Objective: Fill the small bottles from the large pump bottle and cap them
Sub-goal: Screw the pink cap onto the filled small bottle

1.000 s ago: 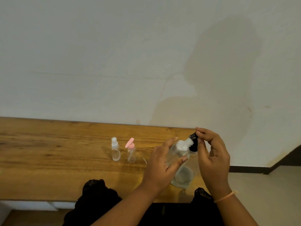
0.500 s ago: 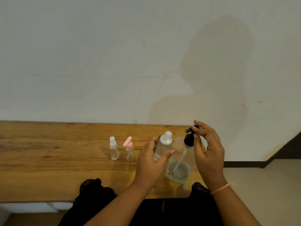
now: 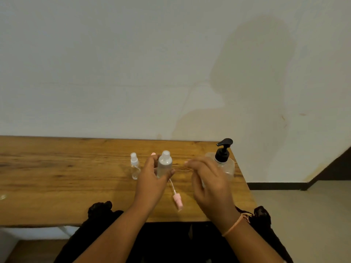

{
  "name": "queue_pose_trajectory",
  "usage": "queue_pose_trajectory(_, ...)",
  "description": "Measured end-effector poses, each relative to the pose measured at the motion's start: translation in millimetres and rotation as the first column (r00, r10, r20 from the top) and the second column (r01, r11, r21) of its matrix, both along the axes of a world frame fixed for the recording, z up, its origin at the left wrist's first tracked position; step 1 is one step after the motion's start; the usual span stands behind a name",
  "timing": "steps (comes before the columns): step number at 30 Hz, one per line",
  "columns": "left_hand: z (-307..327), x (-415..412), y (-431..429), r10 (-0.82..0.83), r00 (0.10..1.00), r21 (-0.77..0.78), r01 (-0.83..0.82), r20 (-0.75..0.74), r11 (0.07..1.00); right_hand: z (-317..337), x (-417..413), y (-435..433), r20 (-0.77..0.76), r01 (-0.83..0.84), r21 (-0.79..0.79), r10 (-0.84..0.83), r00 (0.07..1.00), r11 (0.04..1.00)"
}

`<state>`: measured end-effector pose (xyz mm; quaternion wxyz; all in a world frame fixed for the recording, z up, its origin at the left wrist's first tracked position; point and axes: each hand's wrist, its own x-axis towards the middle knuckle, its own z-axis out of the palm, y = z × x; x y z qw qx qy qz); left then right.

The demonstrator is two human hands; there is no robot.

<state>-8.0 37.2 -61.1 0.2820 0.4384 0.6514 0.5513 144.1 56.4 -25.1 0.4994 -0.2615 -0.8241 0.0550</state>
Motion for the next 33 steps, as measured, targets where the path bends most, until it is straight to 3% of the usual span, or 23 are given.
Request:
queue_pose_trajectory(4,-6,-8,-3,-0.022,1.0,-0.066,0.022,0.002,0.998,-20,-23,4,0.345,0.113,-0.313,0.002,0.939,0.943)
queue_pose_trajectory(7,-8,-10,-3,-0.051,0.999,-0.071,0.051,0.004,0.996,-42,-34,16,0.64,0.355,-0.533,0.092,0.763,0.768)
queue_pose_trajectory(15,-8,-11,-3,-0.048,0.992,-0.067,0.056,0.115,0.996,-77,-54,23,0.838,0.513,-0.465,0.171,0.518,0.722)
queue_pose_trajectory(19,-10,-15,-1,-0.026,0.992,-0.049,0.033,0.127,0.998,-79,-54,24,0.814,0.512,-0.514,0.202,0.545,0.689)
queue_pose_trajectory(24,-10,-16,1,-0.02,0.992,-0.046,0.026,0.123,0.999,-48,-46,20,0.695,0.488,-0.586,0.092,0.713,0.647)
queue_pose_trajectory(29,-10,-18,1,-0.024,0.997,-0.038,0.027,0.075,0.999,4,-22,4,0.34,0.314,-0.564,-0.133,0.931,0.764)
queue_pose_trajectory(33,-12,-16,2,-0.028,0.998,-0.046,0.03,0.053,0.998,24,-9,-1,0.063,0.165,-0.476,-0.153,0.986,0.864)
